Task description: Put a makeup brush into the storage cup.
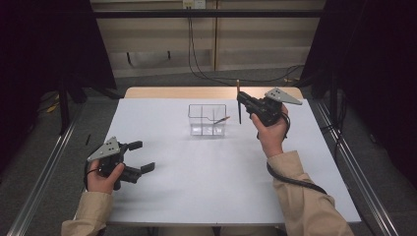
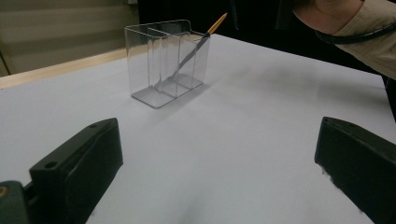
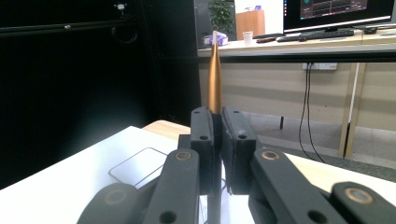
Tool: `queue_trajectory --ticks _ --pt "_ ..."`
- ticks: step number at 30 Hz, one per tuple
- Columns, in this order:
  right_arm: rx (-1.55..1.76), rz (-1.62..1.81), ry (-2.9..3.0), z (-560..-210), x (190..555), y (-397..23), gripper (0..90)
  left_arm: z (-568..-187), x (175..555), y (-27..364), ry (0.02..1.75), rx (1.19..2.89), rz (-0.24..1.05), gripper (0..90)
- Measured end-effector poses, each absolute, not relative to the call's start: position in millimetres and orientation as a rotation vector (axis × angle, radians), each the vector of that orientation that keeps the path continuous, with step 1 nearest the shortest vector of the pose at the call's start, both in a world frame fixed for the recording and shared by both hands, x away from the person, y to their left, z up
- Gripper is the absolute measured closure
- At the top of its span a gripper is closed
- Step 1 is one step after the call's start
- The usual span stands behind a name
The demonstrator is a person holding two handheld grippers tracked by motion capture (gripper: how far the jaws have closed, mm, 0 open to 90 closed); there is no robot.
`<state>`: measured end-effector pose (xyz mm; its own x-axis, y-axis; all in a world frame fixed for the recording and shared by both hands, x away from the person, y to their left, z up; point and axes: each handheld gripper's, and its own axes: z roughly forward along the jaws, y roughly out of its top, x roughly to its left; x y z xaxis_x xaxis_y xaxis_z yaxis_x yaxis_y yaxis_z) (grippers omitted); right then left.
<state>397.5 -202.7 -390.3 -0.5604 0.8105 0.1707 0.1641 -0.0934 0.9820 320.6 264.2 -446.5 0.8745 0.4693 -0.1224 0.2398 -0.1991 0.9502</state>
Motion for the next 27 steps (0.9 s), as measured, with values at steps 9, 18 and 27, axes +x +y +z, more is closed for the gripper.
queue_trajectory --ticks 9,18,27 --pt "1.04 1.718 1.68 -386.3 406.3 -195.5 84.6 -446.7 320.5 263.3 0.532 1.787 0.223 0.9" --pt "1.025 1.723 1.68 -381.9 413.1 -190.6 84.6 -447.0 320.4 264.8 0.536 1.786 0.224 0.9" --pt "1.009 1.723 1.689 -383.3 418.1 -184.8 84.6 -447.7 320.6 264.1 0.537 1.785 0.219 0.9"
